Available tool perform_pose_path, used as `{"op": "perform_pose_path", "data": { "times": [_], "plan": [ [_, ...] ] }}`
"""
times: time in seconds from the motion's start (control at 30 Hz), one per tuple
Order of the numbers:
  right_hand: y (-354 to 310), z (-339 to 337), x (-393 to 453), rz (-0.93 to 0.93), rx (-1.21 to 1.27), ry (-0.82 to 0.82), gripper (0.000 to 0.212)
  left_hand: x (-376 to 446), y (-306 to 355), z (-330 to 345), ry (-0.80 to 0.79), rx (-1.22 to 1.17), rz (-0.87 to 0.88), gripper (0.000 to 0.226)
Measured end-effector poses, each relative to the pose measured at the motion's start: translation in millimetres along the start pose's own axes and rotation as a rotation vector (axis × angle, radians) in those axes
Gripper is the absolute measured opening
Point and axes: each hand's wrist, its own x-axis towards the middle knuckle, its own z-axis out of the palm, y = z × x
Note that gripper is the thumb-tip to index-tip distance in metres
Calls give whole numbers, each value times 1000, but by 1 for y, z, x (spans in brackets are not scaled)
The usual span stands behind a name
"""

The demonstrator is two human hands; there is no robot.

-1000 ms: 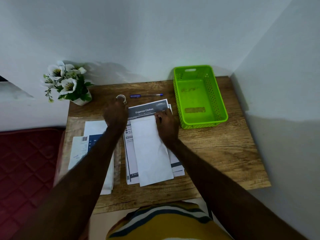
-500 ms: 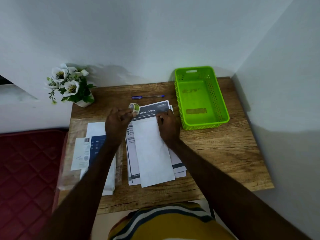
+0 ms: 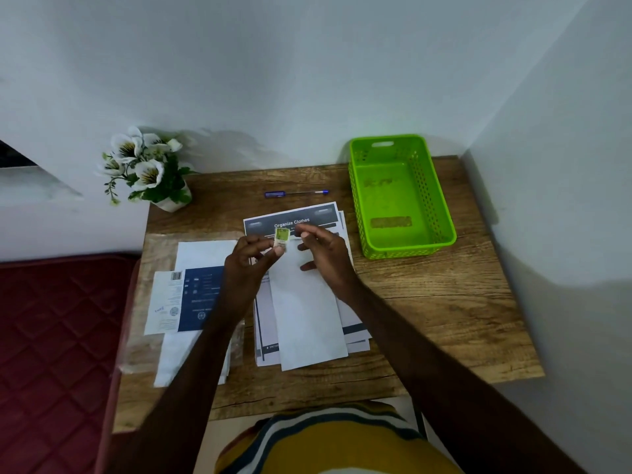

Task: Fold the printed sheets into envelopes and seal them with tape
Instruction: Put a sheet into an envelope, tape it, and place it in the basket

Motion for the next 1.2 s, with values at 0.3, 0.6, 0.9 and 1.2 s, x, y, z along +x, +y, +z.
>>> {"op": "perform_pose_path", "data": {
  "times": [0.3,0.6,0.9,1.2],
  "plan": [
    [-5,-2,-9,-55,-36,-74,42,-3,13,8,73,-309,-266,42],
    [4,-6,-12,-374,-215,-45,39,1,19,7,66,-613,-556,51],
    [5,-8,-8,-373,-234,-63,23,0,18,11,41,-646,-616,62],
    [0,-10,-4,-131,-111,-64,23,-5,22,9,3,-468,-417,16]
  ]
}}
